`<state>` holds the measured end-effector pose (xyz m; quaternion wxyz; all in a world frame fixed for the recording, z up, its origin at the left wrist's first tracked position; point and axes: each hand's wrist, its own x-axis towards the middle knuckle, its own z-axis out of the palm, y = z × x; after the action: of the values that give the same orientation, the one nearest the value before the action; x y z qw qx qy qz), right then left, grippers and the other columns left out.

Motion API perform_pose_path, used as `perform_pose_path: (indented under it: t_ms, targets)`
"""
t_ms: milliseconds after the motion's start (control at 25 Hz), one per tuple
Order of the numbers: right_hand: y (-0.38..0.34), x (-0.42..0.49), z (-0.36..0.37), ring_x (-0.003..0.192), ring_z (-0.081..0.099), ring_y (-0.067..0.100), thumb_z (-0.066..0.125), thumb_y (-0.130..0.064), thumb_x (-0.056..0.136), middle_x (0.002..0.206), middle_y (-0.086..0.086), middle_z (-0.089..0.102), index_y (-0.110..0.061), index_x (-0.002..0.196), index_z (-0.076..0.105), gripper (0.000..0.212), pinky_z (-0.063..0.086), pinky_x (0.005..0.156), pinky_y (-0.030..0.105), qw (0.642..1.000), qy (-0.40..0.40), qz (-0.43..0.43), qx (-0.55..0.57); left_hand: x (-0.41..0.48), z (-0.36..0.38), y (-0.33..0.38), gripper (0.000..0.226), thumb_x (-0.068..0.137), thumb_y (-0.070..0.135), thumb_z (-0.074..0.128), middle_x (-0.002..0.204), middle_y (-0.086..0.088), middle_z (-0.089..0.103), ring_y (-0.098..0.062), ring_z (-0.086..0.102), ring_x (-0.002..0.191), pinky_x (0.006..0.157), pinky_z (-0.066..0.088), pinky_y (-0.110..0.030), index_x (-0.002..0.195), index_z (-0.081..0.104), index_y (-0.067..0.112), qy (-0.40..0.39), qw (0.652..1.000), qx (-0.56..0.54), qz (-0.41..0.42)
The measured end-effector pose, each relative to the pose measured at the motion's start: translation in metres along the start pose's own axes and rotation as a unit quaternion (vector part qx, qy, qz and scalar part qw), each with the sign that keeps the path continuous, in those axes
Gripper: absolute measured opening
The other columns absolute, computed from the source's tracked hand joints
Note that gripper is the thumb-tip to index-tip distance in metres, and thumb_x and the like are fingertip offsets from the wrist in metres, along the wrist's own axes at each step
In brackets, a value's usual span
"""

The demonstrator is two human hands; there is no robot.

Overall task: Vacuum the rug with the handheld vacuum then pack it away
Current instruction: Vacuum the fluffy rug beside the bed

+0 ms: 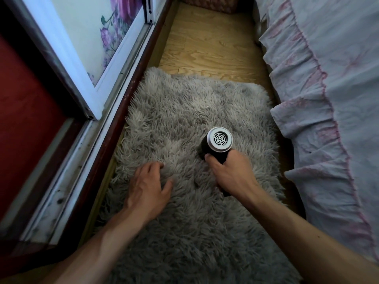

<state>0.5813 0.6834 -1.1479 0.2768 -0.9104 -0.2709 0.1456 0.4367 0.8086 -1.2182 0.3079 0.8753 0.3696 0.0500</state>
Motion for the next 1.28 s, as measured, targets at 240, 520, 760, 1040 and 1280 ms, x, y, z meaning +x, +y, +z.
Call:
perform_pose_path:
  t_ms: [240, 520, 760, 1040, 1280]
  targets:
    - [-0.002, 0.003, 0.002, 0.062, 0.068, 0.030, 0.059, -0.034, 0.091, 0.059, 0.009, 0.067, -0.002, 0.072, 0.062, 0.037, 0.056, 0.067, 0.040, 0.999, -0.024, 0.036, 0.028, -0.001, -0.004, -0.005, 0.045, 0.089, 0.037, 0.058, 0.129, -0.007, 0.054, -0.025, 0.044, 0.123, 0.102, 0.038, -0.039, 0.127, 0.050, 0.015, -0.012, 1.000, -0.004, -0.015]
    - [-0.007, 0.001, -0.003, 0.056, 0.068, 0.031, 0.061, -0.033, 0.091, 0.053, 0.011, 0.066, 0.001, 0.069, 0.062, 0.040, 0.059, 0.059, 0.044, 0.996, -0.040, 0.061, 0.053, 0.001, -0.006, -0.008, 0.047, 0.089, 0.036, 0.059, 0.131, -0.008, 0.053, -0.026, 0.044, 0.124, 0.103, 0.037, -0.038, 0.129, 0.049, 0.013, -0.008, 1.000, -0.008, -0.017]
    - [-0.040, -0.022, 0.018, 0.047, 0.054, 0.011, 0.062, -0.033, 0.090, 0.048, -0.008, 0.051, -0.023, 0.058, 0.049, 0.036, 0.042, 0.047, 0.020, 0.991, -0.119, -0.036, 0.045, 0.001, -0.008, -0.014, 0.043, 0.083, 0.027, 0.066, 0.121, -0.012, 0.059, -0.032, 0.052, 0.116, 0.097, 0.043, -0.044, 0.121, 0.055, 0.009, 0.006, 1.000, -0.008, 0.002]
    - [-0.029, -0.014, 0.012, 0.057, 0.061, 0.027, 0.059, -0.036, 0.092, 0.060, 0.003, 0.064, -0.018, 0.066, 0.055, 0.031, 0.055, 0.058, 0.034, 0.997, -0.069, -0.021, 0.031, 0.000, -0.010, -0.012, 0.042, 0.086, 0.031, 0.062, 0.125, -0.010, 0.057, -0.029, 0.049, 0.118, 0.099, 0.041, -0.040, 0.122, 0.053, 0.011, 0.008, 1.000, -0.002, -0.007]
    - [0.003, 0.003, -0.013, 0.050, 0.068, 0.025, 0.060, -0.036, 0.091, 0.053, 0.013, 0.069, -0.001, 0.067, 0.063, 0.042, 0.060, 0.060, 0.043, 0.996, -0.027, 0.079, 0.036, -0.001, -0.009, -0.009, 0.043, 0.089, 0.034, 0.059, 0.128, -0.008, 0.055, -0.026, 0.047, 0.121, 0.098, 0.040, -0.038, 0.125, 0.051, 0.013, 0.002, 1.000, 0.002, -0.012]
